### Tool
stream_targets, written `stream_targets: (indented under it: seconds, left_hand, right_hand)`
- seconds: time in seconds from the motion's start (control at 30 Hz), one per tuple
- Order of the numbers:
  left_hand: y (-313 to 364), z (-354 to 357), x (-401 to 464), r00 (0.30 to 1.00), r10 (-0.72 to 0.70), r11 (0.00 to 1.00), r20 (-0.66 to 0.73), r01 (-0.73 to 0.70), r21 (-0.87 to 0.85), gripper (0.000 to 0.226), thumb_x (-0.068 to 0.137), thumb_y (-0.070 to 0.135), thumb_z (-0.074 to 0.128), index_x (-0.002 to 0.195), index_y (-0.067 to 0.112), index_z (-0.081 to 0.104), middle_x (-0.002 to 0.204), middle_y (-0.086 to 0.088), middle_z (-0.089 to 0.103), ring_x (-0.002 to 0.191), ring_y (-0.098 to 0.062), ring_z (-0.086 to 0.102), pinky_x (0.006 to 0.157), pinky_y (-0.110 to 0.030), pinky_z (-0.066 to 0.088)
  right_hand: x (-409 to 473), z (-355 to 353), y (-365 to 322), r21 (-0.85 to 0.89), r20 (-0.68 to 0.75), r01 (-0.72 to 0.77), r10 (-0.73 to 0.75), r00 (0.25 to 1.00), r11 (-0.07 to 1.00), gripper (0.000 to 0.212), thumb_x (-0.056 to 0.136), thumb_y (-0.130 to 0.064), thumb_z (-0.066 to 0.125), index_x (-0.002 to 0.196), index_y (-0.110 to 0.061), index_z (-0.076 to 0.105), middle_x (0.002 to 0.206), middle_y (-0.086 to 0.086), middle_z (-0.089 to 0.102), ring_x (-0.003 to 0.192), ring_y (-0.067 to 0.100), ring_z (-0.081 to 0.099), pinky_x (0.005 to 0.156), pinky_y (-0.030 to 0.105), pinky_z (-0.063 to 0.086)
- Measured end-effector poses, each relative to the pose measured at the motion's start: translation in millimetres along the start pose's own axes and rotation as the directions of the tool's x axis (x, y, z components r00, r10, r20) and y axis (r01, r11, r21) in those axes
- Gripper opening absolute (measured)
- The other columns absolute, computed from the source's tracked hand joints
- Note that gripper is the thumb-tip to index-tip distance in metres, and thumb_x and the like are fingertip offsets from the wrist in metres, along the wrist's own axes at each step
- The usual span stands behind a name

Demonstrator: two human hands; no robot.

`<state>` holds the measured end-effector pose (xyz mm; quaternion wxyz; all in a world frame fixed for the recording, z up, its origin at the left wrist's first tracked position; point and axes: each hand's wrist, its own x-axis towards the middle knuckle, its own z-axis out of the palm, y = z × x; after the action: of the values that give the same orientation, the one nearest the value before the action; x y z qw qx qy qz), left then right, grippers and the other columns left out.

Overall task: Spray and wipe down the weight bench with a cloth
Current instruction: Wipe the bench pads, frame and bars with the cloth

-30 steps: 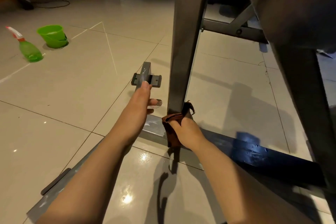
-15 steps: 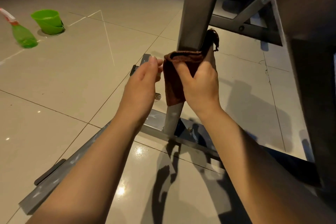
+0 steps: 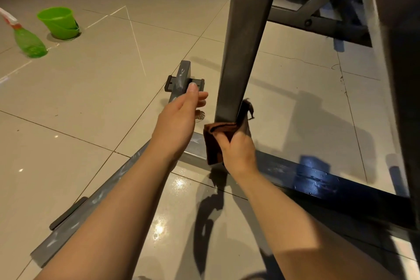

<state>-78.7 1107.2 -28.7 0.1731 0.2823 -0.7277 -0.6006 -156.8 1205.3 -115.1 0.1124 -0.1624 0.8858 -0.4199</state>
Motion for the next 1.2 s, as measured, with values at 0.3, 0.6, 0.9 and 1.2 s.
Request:
stream_targets:
  seconds: [0.3, 0.6, 0.9, 1.2]
  left_hand:
    - [-9.6, 1.5, 1.3, 0.987, -0.094, 0.995, 0.129, 0.09, 0.037, 0.056, 0.099, 0.056, 0.018, 0.123, 0.029, 0.062, 0.119, 0.009, 0.065, 0.108, -0.008, 0.059, 0.099, -0.035, 0.039]
    - [-1.7, 11.1, -0.2, 1.0, -0.006, 1.0, 0.024, 0.006, -0.03, 0.048, 0.103, 0.049, 0.021, 0.106, 0.034, 0.066, 0.102, 0.014, 0.067, 0.1, 0.0, 0.059, 0.091, -0.022, 0.042]
    - [-3.4, 15.0, -4.3, 0.999, 0.03, 0.996, 0.02, -0.028, -0.079, 0.044, 0.102, 0.047, 0.026, 0.092, 0.038, 0.068, 0.087, 0.024, 0.072, 0.089, 0.011, 0.064, 0.074, -0.005, 0.045]
    - [-4.7, 15.4, -9.8, 0.998, 0.027, 0.997, 0.06, -0.022, -0.077, 0.041, 0.101, 0.051, 0.024, 0.114, 0.04, 0.061, 0.112, 0.021, 0.064, 0.103, 0.005, 0.059, 0.094, -0.02, 0.041]
  right_hand:
    - [10.6, 25.8, 55.2, -0.291, 0.323, -0.07, 0.167, 0.932, 0.954, 0.04, 0.103, -0.035, 0.042, 0.11, -0.003, 0.064, 0.091, 0.006, 0.06, 0.077, 0.018, 0.053, 0.068, 0.026, 0.043]
    - [4.1, -40.7, -37.0, 0.034, -0.125, 0.275, -0.268, 0.955, 0.961, 0.043, 0.094, -0.045, 0.054, 0.111, -0.006, 0.06, 0.094, 0.002, 0.063, 0.086, 0.017, 0.061, 0.076, 0.03, 0.054]
    - [12.4, -15.2, -19.1, 0.083, -0.127, 0.268, -0.256, 0.958, 0.96, 0.091, 0.076, -0.071, 0.026, 0.129, -0.003, 0.056, 0.119, 0.018, 0.064, 0.112, 0.035, 0.058, 0.094, 0.04, 0.049]
    - [9.0, 10.9, 49.5, -0.473, 0.387, 0.045, 0.162, 0.908, 0.88, 0.037, 0.105, -0.033, 0.035, 0.108, -0.006, 0.059, 0.1, 0.013, 0.065, 0.076, 0.021, 0.051, 0.064, 0.028, 0.039]
